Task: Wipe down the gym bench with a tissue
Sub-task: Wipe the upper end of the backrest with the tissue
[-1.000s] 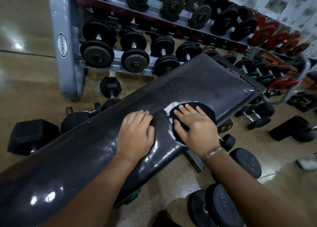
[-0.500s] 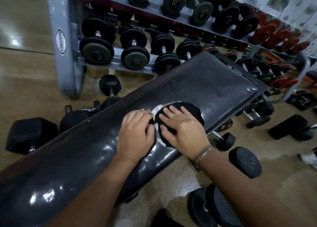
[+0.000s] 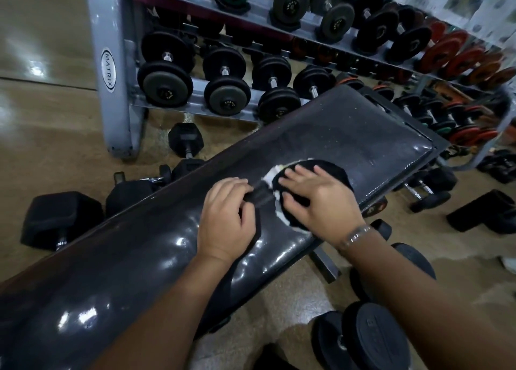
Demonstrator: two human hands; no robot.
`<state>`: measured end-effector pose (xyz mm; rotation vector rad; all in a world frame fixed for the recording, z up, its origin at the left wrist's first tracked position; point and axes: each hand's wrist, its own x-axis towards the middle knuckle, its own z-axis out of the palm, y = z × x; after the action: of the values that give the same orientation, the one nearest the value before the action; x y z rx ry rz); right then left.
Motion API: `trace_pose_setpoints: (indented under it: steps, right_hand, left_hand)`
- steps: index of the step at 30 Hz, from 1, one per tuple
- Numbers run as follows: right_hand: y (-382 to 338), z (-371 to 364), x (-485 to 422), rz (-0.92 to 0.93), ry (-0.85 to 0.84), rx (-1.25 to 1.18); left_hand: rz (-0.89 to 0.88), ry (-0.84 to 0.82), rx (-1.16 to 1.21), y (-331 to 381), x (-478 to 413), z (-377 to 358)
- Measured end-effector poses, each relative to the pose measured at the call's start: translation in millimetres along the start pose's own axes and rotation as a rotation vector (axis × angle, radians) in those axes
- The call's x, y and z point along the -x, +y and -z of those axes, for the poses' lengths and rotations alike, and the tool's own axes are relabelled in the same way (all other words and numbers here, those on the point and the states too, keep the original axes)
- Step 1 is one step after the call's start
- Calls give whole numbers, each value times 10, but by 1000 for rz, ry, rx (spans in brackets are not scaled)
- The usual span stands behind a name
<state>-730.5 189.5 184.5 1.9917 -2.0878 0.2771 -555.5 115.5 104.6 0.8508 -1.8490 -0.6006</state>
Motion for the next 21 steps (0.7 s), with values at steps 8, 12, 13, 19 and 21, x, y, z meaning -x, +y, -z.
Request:
trace_pose_setpoints:
  steps: [8, 12, 13, 19, 21]
  right_hand:
    - [-54, 37, 131, 113, -84, -36]
    - [-99, -3, -334, -73, -30, 50]
    - [-208, -64, -364, -83, -44, 58]
    - [-47, 12, -110, 61, -115, -36]
    - [-47, -26, -375, -44, -64, 24]
  left_hand:
    - [-17, 19, 4, -40, 6, -20]
    - [-24, 32, 3, -45, 7, -26]
    - [-30, 36, 7, -44, 3, -29]
    - [-21, 37, 6, -56, 23, -45]
    - [-18, 34, -5, -39, 21, -31]
